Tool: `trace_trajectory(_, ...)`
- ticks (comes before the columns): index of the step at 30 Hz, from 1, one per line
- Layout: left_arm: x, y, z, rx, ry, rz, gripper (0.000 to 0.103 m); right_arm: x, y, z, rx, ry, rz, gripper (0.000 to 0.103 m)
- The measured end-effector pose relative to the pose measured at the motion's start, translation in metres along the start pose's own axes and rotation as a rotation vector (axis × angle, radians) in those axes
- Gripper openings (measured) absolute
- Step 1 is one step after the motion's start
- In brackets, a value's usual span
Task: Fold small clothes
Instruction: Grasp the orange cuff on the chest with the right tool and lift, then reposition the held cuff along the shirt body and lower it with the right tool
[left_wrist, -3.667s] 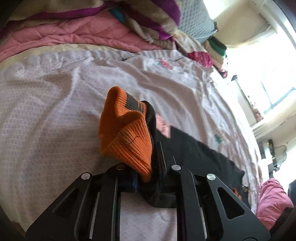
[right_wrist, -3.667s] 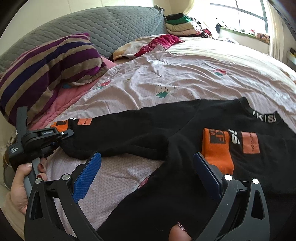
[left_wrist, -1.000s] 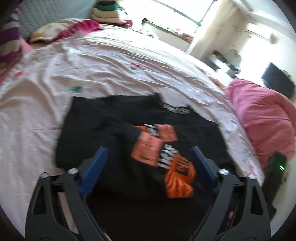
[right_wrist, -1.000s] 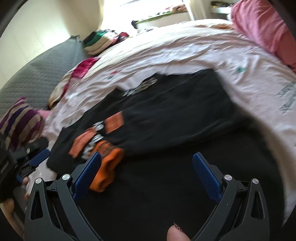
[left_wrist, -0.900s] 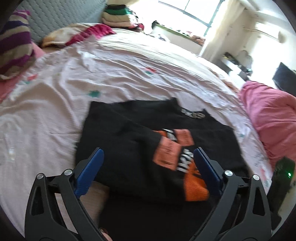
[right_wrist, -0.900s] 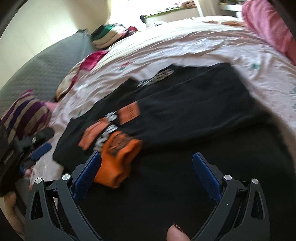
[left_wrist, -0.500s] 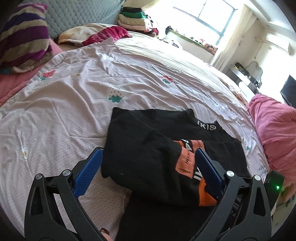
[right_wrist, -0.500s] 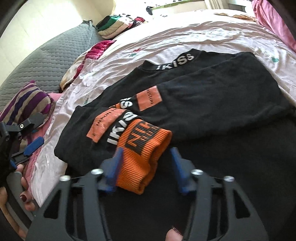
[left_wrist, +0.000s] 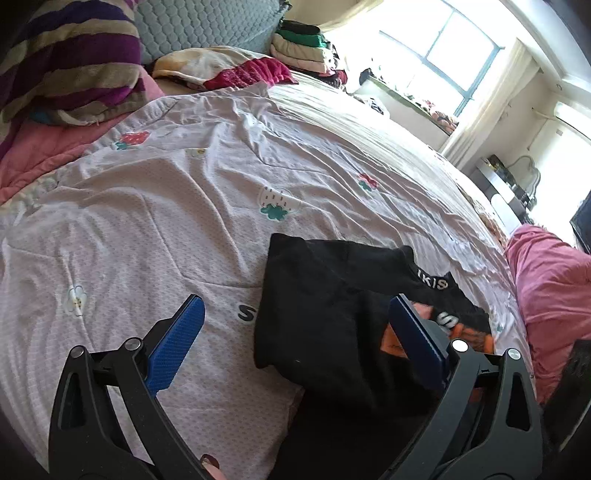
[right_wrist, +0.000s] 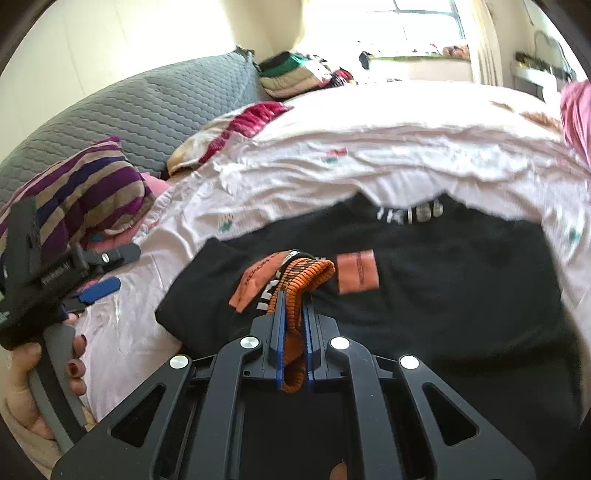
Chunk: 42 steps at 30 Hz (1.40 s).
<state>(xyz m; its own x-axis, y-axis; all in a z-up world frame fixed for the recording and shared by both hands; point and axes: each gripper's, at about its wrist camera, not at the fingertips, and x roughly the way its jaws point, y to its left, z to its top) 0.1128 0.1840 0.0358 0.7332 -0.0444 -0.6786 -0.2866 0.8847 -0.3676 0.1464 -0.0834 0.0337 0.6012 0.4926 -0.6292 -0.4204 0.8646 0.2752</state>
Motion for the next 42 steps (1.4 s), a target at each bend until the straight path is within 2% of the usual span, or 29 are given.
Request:
trace_trajectory(4,-0.002,0.001,0.001,0.007,-0.007,0.011,0.093,-0.015,-0.008,0.021,-0.033,-0.043,-0.015,0.007)
trace_trajectory(12,-0.002,-0.011,0.006,0.035,-0.009,-0.014,0.093,-0.041,-0.050,0.049,-0.043,-0.111,-0.103,0.006)
trace_trajectory(20,0.009,-0.043,0.012,0.103,0.022,-0.066,0.093,-0.052,-0.087,0.045,-0.009,-0.119,-0.144,0.006)
trace_trajectory(27,0.037,-0.083,0.020,0.227,0.074,-0.086,0.093,-0.060,-0.108,0.035,0.012,-0.124,-0.172,0.006)
trace_trajectory(28,0.042,-0.086,0.020,0.244,0.079,-0.078,0.091,-0.060,-0.111,0.033,0.014,-0.124,-0.177,0.006)
trace_trajectory(30,0.055,-0.091,0.017,0.273,0.095,-0.074,0.077,-0.061,-0.114,0.030,0.012,-0.122,-0.190,0.006)
trace_trajectory(31,0.060,-0.090,0.015,0.271,0.108,-0.083,0.066,-0.061,-0.116,0.028,0.013,-0.121,-0.197,0.006)
trace_trajectory(35,0.079,-0.090,0.006,0.263,0.165,-0.106,0.049,-0.058,-0.125,0.021,0.027,-0.116,-0.216,0.006)
trace_trajectory(40,0.085,-0.097,-0.004,0.321,0.173,-0.104,0.036,-0.051,-0.135,0.013,0.045,-0.101,-0.237,0.006)
trace_trajectory(42,0.090,-0.100,-0.008,0.332,0.190,-0.110,0.034,-0.048,-0.138,0.010,0.045,-0.092,-0.249,0.006)
